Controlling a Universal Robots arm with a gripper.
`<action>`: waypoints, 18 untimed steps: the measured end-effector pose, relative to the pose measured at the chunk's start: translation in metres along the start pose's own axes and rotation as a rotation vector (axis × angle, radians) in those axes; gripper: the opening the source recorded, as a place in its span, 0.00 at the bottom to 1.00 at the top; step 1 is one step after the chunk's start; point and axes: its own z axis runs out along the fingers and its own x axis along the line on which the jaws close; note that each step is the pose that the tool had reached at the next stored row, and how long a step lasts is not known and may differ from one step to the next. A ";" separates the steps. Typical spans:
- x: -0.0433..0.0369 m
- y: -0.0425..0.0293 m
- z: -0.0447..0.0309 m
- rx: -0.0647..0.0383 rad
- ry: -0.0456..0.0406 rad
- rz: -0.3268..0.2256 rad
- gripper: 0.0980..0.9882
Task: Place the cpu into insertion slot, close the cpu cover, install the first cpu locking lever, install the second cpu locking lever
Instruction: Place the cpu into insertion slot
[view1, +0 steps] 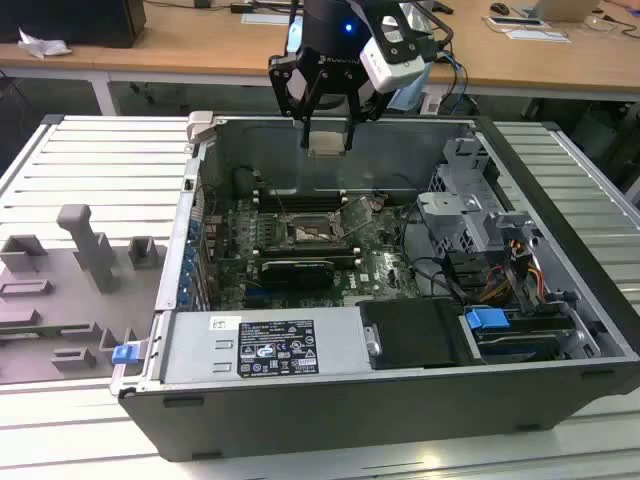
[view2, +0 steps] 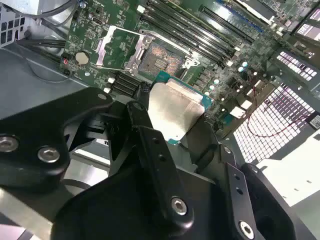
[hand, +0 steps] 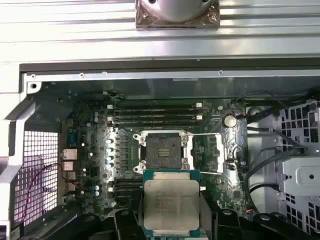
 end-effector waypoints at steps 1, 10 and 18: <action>0.0000 0.0000 0.0000 0.000 0.0000 0.000 0.50; 0.0000 0.0000 0.0000 -0.001 -0.0050 0.055 0.50; 0.0000 0.0001 0.0001 0.000 -0.0108 0.119 0.50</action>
